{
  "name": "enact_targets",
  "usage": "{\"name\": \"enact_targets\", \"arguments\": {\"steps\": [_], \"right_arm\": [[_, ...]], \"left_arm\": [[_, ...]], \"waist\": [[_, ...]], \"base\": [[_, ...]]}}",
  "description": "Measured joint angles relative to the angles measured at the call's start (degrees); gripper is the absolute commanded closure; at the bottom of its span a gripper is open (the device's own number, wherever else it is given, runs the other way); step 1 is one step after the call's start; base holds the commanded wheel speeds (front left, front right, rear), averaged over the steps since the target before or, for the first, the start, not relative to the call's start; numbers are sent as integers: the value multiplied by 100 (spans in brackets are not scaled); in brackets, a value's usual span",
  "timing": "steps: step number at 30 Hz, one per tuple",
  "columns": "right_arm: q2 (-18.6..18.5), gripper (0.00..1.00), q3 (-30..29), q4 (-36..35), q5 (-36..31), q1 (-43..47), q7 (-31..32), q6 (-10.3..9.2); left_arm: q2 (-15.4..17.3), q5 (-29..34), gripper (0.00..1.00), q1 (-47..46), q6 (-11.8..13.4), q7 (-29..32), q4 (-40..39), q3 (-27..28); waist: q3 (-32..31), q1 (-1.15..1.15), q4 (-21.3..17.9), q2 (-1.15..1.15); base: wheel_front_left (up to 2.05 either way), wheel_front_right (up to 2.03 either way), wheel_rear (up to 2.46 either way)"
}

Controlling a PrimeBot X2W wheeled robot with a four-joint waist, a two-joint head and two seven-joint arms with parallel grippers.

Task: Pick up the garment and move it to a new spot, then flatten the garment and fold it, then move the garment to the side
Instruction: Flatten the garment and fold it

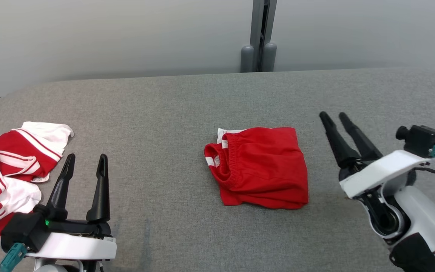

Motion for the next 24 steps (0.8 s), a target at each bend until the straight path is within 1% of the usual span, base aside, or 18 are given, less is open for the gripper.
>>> {"name": "enact_targets", "arguments": {"steps": [3, 6, 8, 9, 11, 14, 18, 21, 24], "right_arm": [[-186, 0, -347, -119, -616, 247, -253, 0], [-171, 0, -961, -294, -1299, 541, -308, 0], [-40, 0, -1473, -564, -1847, 829, -322, 0], [-40, 0, -1473, -564, -1847, 829, -322, 0], [87, 0, -1860, -834, -2476, 1148, -328, 0], [342, 0, -2349, -1100, -3145, 1688, -328, 0], [675, 0, -2698, -1287, -3906, 2151, -328, 0], [911, 0, -2795, -1279, -4152, 2284, -328, 0], [1005, 0, -2800, -1260, -4276, 2289, -328, 0]], "left_arm": [[-14, 94, 0, 79, 0, -1, 0, 130], [-74, 132, 0, 153, 0, -1, 15, 244], [-130, 164, 0, 184, 0, -1, 19, 304], [-130, 164, 0, 184, 0, -1, 19, 304], [-168, 223, 0, 219, 0, -1, 52, 359], [-224, 269, 0, 313, 0, 0, 131, 411], [-289, 310, 0, 371, 0, -1, 174, 425], [-313, 325, 0, 378, 0, -1, 178, 397], [-324, 328, 0, 377, 0, 0, 181, 367]], "waist": [[-77, 0, -71, 0], [-169, 0, -123, 0], [-218, 0, -147, 0], [-218, 0, -147, 0], [-257, 0, -153, 0], [-308, 0, -125, 0], [-316, 0, -79, 0], [-287, 0, -55, 0], [-282, 0, -40, 0]], "base": [[0, 0, 0], [0, 0, 0], [0, 0, 0], [0, 0, 0], [0, 0, 0], [0, 0, 0], [0, 0, 0], [0, 0, 0], [0, 0, 0]]}}
